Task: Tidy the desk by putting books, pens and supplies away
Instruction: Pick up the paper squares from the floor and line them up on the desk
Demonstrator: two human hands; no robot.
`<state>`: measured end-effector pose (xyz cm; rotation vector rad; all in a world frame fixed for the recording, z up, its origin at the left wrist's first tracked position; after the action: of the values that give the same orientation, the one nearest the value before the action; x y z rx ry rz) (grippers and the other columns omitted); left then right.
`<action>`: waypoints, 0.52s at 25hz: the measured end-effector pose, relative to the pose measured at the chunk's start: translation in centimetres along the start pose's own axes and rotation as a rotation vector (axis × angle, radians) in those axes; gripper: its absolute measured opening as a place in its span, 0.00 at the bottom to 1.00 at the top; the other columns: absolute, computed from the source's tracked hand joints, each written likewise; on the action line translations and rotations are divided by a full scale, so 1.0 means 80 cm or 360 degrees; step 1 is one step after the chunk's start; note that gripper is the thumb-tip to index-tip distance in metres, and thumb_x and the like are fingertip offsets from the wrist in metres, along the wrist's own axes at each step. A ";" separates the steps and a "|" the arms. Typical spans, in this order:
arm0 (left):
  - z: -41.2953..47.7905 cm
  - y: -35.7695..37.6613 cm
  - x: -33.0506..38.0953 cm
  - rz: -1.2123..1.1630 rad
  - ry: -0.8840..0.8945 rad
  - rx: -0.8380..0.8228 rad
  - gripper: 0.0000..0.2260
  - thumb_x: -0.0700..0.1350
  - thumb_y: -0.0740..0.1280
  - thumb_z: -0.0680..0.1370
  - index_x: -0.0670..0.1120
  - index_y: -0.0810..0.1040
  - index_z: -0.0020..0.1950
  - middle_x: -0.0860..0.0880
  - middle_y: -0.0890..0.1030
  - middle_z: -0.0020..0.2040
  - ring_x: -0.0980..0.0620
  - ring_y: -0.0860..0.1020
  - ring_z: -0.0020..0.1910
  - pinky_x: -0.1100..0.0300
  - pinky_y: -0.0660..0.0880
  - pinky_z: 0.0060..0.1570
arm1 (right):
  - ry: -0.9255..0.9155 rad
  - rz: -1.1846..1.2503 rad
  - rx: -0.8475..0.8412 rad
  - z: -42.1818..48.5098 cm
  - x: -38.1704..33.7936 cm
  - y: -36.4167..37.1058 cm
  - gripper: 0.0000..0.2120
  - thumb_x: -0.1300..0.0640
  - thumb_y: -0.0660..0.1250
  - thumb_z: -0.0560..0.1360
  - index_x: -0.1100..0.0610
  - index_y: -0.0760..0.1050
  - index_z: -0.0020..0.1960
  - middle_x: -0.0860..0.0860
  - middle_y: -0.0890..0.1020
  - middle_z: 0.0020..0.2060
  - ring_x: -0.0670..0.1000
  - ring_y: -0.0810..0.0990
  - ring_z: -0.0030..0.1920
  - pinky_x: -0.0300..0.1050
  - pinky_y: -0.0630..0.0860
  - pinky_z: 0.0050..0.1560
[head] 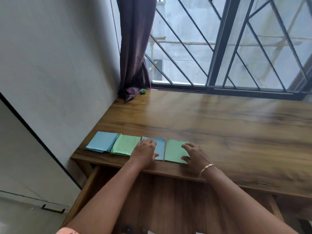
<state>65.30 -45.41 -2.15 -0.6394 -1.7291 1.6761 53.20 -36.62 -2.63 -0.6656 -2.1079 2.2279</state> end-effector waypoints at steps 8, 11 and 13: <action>0.076 0.020 -0.028 0.0253 0.0023 -0.0503 0.27 0.50 0.73 0.71 0.44 0.69 0.66 0.45 0.71 0.66 0.45 0.70 0.65 0.52 0.66 0.63 | 0.0241 -0.0370 -0.0508 0.075 0.025 0.017 0.37 0.51 0.76 0.65 0.60 0.63 0.68 0.58 0.68 0.65 0.59 0.67 0.66 0.45 0.64 0.65; 0.089 0.026 -0.022 0.0345 0.0064 -0.0622 0.31 0.51 0.75 0.69 0.44 0.68 0.67 0.44 0.68 0.67 0.45 0.68 0.67 0.49 0.66 0.66 | 0.0289 -0.0410 -0.0631 0.088 0.032 0.026 0.39 0.49 0.77 0.62 0.56 0.64 0.68 0.57 0.67 0.65 0.59 0.66 0.67 0.47 0.65 0.67; 0.093 0.026 -0.018 0.0374 0.0080 -0.0630 0.33 0.51 0.75 0.68 0.44 0.66 0.68 0.44 0.68 0.68 0.44 0.66 0.68 0.48 0.65 0.66 | 0.0314 -0.0457 -0.0693 0.092 0.033 0.030 0.41 0.49 0.78 0.61 0.55 0.63 0.68 0.56 0.67 0.66 0.60 0.64 0.67 0.52 0.65 0.68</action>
<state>60.66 -51.44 -4.26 -1.0918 -2.0318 1.4571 49.21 -43.07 -5.66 -0.5203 -2.4173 1.5093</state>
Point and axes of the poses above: each hand's wrist, its own z-axis towards the middle knuckle, its own y-axis out of the palm, x = y × z, the point moved 10 cm from there along z, towards the middle knuckle
